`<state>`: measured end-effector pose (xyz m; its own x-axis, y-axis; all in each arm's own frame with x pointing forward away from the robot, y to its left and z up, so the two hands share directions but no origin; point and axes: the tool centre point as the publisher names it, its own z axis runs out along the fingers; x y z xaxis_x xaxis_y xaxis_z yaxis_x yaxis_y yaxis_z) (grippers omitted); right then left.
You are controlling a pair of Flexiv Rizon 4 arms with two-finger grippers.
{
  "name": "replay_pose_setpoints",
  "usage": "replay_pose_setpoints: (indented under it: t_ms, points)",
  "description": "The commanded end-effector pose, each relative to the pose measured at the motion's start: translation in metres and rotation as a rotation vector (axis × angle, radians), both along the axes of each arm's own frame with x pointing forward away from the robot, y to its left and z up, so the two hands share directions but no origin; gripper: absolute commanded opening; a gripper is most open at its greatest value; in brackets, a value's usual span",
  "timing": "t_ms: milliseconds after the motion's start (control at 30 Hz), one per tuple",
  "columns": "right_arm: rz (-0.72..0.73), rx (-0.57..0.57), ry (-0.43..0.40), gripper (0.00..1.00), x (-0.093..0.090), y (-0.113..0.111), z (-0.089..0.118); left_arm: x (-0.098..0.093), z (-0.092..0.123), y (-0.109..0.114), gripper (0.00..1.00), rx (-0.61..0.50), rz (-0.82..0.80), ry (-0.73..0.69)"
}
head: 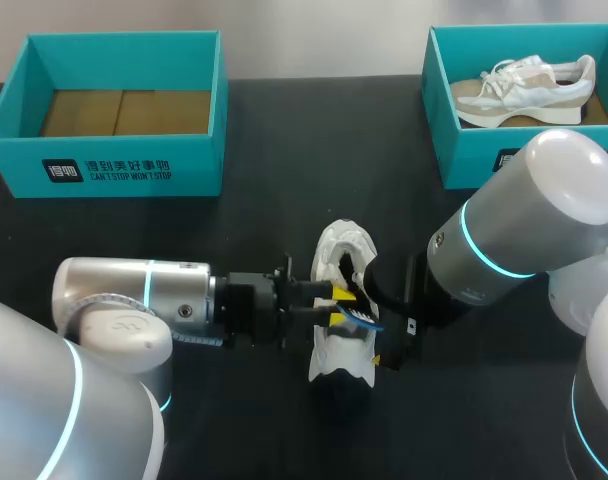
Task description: Take the shoe out of the shoebox, open the shoe tongue, remove and reinsert the insole, then place the shoe into the shoebox
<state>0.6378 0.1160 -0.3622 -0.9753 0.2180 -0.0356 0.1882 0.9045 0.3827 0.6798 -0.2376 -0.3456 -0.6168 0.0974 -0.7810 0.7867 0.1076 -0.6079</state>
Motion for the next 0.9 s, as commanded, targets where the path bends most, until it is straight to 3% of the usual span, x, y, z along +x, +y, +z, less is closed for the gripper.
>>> replay_pose_setpoints:
  t_ms: [33,233,333,400,467,500,667,900]
  points:
    - [-0.001,0.0,-0.002,1.0,-0.001,0.001,-0.001,-0.011,0.01,0.009,0.34,-0.011,-0.001,0.001]
    - [-0.001,0.0,-0.002,1.0,-0.001,0.001,-0.001,-0.022,0.025,0.005,0.42,-0.003,-0.053,0.013]
    - [-0.001,0.0,-0.002,1.0,-0.001,0.001,-0.001,-0.027,0.029,0.001,0.39,0.008,-0.076,0.015]
    - [-0.001,0.0,-0.002,1.0,-0.001,0.001,-0.001,-0.03,0.031,-0.001,0.35,0.014,-0.087,0.008]
    - [-0.001,0.0,-0.002,1.0,-0.001,0.001,-0.001,-0.033,0.032,-0.003,0.22,0.014,-0.097,0.007]
    - [-0.001,0.0,-0.002,1.0,-0.001,0.001,-0.001,-0.034,0.033,-0.003,0.01,0.016,-0.101,0.004]
    - [-0.001,0.0,-0.002,1.0,-0.001,0.001,-0.001,-0.033,0.025,-0.006,0.0,0.037,-0.107,0.008]
    - [-0.001,0.0,-0.002,1.0,-0.001,0.001,-0.001,-0.019,-0.002,-0.01,0.0,0.065,-0.085,-0.031]
